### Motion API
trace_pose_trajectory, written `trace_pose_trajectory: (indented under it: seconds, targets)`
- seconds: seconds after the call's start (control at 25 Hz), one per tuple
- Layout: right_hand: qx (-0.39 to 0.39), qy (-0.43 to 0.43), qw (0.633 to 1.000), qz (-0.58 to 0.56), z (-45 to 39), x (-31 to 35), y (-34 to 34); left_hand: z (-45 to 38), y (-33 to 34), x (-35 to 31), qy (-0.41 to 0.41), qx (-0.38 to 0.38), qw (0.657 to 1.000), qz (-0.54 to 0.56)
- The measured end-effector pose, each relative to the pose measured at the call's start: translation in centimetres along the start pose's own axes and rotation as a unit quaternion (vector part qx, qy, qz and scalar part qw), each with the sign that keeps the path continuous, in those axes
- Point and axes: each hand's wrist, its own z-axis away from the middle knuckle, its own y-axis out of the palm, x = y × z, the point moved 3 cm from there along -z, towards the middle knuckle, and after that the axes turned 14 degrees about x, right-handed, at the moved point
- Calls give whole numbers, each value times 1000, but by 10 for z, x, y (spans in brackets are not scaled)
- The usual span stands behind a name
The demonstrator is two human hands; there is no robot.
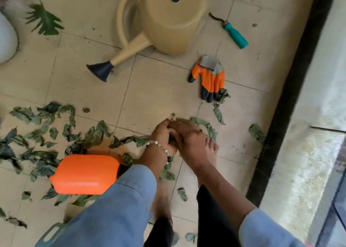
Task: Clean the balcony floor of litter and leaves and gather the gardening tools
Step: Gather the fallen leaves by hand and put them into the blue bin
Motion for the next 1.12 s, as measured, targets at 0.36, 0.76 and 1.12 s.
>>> trace_pose_trajectory:
  seconds: [0.36,0.76,1.12]
  targets:
    - [9,240,971,4,-20,-124,-97,-12,14,25,-24,-61,987,-147]
    - [159,196,933,258,-57,-188,-43,-52,24,24,-55,-106,970,-210]
    - [-167,375,907,-89,46,-239,-106,-66,47,47,-54,-102,959,-261]
